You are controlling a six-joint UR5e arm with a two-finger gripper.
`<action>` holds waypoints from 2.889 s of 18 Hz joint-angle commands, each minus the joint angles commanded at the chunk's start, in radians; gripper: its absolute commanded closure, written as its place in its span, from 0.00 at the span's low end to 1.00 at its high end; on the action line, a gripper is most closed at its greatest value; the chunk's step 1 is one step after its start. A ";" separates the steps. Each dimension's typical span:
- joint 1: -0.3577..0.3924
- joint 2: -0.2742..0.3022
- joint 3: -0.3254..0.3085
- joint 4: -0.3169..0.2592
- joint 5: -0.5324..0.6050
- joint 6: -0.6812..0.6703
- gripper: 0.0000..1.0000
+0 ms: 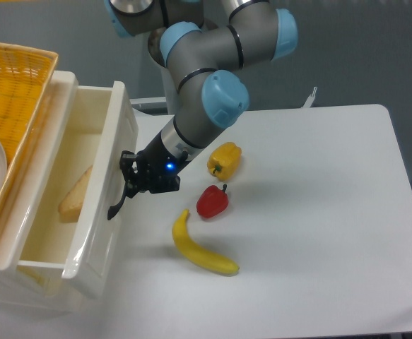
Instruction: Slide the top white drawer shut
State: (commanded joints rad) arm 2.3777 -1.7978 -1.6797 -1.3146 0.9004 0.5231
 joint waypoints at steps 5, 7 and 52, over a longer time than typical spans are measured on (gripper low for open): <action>-0.012 -0.003 -0.003 0.005 0.000 -0.014 0.97; -0.021 -0.003 -0.005 0.006 0.000 -0.018 0.97; -0.019 -0.034 0.087 0.086 0.150 0.044 0.52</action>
State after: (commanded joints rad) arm 2.3592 -1.8316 -1.5923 -1.2287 1.0505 0.5674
